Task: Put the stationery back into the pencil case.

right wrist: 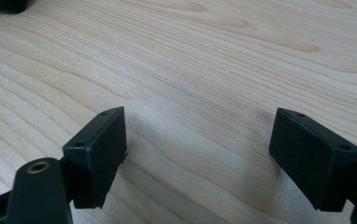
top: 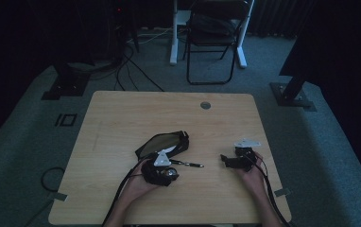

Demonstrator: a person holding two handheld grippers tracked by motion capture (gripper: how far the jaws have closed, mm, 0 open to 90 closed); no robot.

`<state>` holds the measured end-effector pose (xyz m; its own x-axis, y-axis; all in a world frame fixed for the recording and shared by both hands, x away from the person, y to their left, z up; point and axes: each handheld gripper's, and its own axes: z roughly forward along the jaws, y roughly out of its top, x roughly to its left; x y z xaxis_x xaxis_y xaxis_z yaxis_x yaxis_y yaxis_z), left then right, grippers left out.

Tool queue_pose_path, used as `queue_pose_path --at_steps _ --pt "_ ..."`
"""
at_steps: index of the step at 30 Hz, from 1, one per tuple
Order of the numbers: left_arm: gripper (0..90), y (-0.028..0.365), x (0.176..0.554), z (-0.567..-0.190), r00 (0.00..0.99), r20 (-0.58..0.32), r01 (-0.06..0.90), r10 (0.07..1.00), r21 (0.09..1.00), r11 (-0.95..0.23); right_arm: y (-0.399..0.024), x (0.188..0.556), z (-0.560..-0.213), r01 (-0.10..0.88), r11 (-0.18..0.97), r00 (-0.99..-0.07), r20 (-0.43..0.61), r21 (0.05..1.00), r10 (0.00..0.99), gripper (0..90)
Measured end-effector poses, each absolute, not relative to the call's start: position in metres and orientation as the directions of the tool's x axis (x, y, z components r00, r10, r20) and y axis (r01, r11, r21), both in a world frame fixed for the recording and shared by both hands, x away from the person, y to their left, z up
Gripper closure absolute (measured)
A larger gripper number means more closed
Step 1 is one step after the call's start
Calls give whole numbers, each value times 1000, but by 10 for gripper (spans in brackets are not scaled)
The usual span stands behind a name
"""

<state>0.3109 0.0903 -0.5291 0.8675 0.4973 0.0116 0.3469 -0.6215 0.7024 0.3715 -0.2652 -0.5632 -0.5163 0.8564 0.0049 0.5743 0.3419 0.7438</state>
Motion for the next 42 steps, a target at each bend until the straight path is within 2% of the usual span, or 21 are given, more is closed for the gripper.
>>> queue_pose_path --at_steps 16,42 --pt "399 87 312 -542 858 64 349 510 657 -669 -265 371 -563 574 342 -516 5 744 856 190" --pt "408 87 315 -548 854 32 377 519 649 -660 -265 371 -563 574 342 -516 5 744 856 190"
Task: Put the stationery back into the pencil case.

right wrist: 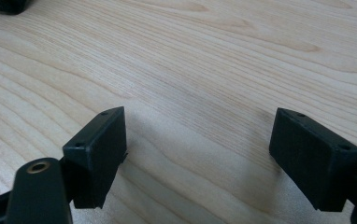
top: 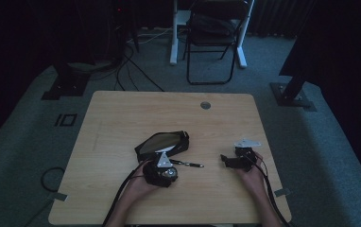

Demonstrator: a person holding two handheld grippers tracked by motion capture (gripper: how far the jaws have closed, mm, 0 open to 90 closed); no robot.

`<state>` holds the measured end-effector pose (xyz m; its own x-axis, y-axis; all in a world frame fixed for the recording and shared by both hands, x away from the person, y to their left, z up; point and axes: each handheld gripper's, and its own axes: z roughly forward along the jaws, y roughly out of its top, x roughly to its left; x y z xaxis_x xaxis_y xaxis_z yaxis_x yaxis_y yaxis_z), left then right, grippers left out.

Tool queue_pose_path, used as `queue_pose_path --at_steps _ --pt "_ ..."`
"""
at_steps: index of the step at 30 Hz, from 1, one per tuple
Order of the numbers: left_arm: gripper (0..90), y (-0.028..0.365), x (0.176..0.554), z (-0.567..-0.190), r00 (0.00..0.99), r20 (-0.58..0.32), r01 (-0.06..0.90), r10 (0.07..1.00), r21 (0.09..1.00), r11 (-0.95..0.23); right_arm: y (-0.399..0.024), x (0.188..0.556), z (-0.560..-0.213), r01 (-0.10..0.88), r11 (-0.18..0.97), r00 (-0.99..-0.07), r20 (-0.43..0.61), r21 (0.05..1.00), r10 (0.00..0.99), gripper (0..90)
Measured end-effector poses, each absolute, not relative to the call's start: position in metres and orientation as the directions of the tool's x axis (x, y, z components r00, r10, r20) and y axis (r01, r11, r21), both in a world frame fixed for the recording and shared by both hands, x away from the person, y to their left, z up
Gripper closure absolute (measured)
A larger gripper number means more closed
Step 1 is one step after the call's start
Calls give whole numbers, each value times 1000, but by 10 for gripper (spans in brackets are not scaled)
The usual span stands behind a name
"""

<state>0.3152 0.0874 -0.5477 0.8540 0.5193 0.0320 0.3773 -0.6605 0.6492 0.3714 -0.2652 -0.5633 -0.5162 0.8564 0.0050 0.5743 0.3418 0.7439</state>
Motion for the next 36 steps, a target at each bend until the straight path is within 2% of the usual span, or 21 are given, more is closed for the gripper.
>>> queue_pose_path --at_steps 15,36 --pt "413 89 314 -544 848 39 384 528 641 -664 -265 371 -563 574 342 -516 5 744 857 190" --pt "412 96 307 -523 844 31 365 536 699 -615 -265 371 -563 574 342 -516 5 744 856 189"
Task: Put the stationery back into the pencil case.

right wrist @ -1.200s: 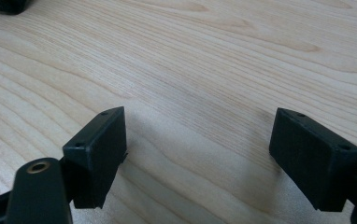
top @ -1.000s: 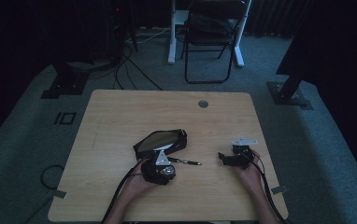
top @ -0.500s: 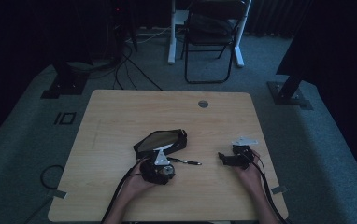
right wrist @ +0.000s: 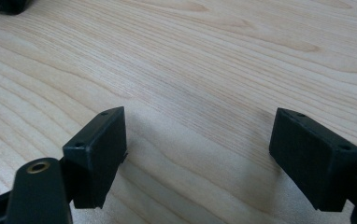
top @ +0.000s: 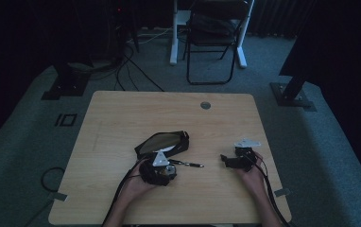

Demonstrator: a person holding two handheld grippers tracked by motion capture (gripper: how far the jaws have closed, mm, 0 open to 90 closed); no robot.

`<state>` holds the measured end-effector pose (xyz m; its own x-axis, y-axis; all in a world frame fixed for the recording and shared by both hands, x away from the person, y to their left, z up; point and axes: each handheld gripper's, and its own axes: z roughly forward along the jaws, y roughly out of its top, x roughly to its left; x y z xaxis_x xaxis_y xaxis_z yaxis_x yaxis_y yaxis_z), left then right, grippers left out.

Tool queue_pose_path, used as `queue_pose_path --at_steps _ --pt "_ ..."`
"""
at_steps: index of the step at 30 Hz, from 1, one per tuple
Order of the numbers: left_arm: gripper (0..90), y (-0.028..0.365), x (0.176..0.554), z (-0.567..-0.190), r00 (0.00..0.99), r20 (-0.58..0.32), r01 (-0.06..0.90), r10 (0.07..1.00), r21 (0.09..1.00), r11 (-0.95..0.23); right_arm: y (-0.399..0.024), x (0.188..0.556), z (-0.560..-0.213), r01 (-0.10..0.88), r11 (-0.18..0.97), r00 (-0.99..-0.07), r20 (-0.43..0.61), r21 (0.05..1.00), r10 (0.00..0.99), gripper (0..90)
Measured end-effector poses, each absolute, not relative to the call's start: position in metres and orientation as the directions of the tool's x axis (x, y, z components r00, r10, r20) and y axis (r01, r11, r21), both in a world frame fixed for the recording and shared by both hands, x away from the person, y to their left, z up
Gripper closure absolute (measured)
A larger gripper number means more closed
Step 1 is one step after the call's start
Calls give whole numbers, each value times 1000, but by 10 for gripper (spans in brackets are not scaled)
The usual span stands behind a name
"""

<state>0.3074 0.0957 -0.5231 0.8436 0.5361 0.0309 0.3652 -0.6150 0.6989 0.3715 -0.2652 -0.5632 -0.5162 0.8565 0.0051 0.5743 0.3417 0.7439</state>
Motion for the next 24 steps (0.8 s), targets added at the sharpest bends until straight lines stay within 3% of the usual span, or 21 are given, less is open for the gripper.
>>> queue_pose_path --at_steps 24 --pt "412 99 301 -500 844 41 333 535 741 -583 -265 371 -563 574 342 -516 5 744 856 190"
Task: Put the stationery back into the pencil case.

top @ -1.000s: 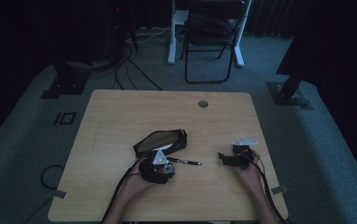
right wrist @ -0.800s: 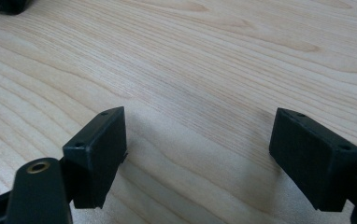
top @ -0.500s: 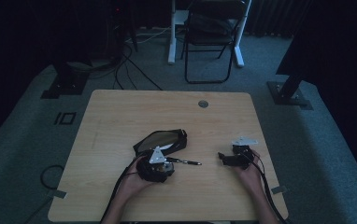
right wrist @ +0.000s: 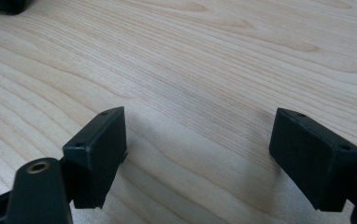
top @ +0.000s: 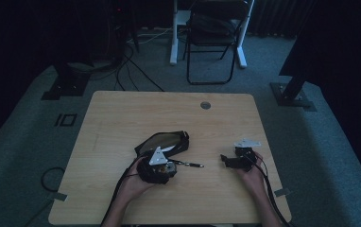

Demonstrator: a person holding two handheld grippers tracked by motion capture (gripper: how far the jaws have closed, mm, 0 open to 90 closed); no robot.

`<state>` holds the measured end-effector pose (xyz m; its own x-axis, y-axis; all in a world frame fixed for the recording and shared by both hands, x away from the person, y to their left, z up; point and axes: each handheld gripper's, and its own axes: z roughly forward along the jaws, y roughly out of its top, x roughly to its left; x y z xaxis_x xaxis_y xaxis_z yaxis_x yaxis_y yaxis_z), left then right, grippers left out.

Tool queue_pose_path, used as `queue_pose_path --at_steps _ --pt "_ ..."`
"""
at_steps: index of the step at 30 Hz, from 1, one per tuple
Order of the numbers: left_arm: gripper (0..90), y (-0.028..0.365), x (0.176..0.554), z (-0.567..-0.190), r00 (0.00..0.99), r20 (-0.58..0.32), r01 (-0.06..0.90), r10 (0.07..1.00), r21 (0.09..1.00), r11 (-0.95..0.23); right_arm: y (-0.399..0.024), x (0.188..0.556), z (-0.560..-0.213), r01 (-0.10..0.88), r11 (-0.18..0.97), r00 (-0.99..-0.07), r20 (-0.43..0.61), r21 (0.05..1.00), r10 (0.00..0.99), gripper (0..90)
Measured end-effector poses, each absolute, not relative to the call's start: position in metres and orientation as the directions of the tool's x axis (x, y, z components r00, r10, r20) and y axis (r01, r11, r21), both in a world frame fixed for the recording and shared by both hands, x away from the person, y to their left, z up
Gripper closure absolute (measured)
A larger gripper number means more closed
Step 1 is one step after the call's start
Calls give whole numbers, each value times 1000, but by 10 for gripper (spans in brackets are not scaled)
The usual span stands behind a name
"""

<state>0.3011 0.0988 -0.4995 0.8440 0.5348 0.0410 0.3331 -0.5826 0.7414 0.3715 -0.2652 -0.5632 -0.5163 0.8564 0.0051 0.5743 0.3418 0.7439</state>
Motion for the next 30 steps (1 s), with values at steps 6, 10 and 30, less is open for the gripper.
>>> queue_pose_path --at_steps 6,10,30 --pt "412 98 299 -492 847 45 323 529 747 -581 -265 371 -563 574 342 -516 5 744 856 190" --pt "412 98 298 -488 848 50 315 528 753 -578 -265 371 -563 574 342 -516 5 744 857 190" --pt "412 103 297 -470 839 58 303 541 777 -552 -265 371 -563 574 342 -516 5 744 856 190"
